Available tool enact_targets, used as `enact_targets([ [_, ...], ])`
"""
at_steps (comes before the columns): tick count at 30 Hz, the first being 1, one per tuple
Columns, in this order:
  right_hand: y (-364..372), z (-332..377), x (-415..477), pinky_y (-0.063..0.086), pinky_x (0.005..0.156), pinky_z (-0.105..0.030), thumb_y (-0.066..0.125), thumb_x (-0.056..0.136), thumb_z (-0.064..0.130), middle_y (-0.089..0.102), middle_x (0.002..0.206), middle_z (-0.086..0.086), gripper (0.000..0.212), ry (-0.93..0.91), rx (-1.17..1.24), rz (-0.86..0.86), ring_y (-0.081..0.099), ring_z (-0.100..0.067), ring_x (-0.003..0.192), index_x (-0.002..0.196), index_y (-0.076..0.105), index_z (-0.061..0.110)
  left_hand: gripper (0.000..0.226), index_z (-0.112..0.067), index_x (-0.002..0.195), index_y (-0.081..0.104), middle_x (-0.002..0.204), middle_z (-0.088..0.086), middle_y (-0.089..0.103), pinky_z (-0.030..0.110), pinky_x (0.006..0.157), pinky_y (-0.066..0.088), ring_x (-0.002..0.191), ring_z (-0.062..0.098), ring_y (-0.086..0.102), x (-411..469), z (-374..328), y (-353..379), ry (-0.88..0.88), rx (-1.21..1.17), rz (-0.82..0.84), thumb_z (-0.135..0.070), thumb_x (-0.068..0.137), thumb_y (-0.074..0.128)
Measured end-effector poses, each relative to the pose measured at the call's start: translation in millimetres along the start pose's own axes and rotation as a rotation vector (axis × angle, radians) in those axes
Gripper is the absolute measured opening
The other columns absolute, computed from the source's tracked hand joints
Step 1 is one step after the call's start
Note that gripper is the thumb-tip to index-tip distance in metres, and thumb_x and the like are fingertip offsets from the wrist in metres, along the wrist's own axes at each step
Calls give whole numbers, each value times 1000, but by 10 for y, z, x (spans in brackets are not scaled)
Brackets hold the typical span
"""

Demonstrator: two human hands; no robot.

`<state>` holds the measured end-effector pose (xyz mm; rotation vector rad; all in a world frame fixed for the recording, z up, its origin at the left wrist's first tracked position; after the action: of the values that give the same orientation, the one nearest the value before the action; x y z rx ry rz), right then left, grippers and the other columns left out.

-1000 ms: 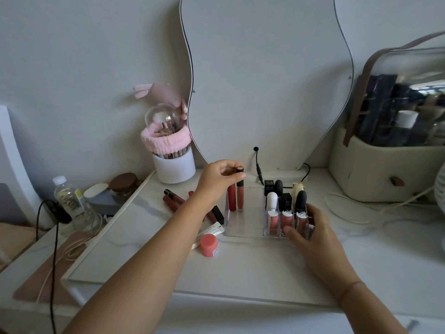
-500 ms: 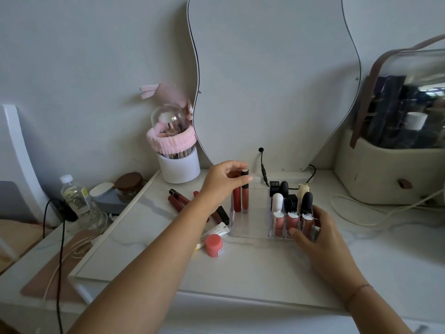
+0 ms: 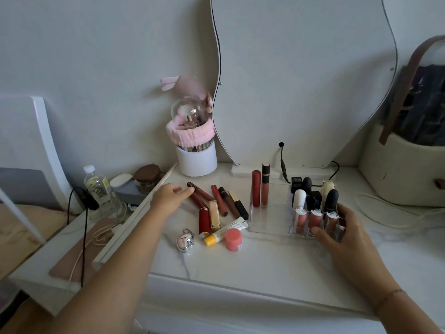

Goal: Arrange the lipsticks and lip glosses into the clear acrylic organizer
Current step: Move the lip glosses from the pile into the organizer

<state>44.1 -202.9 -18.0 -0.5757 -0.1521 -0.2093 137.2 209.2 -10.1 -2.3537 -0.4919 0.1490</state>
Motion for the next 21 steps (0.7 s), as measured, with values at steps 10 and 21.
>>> enact_targets([
  [10, 6, -63, 23, 40, 82, -30, 72, 79, 27, 56, 126, -3, 67, -23, -24, -27, 56, -15, 98, 136, 38, 30, 33, -10, 88, 70, 92, 10, 71, 33, 79, 47, 88, 26, 64, 24, -102, 63, 35, -13, -7, -40, 76, 72],
  [21, 5, -67, 30, 39, 82, -30, 72, 80, 27, 56, 128, -4, 66, -36, -32, -37, 54, -15, 97, 137, 38, 28, 43, -13, 53, 40, 60, 9, 50, 28, 52, 29, 70, 34, 53, 40, -179, -6, -68, 64, -15, -33, 70, 75],
])
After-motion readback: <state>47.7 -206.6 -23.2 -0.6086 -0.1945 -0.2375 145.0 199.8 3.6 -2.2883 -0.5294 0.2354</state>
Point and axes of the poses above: each hand's wrist, its own x-axis towards the middle knuckle, its own y-axis out of the palm, z = x × y, the point moved 5 cm from there along x, towards the middle knuckle
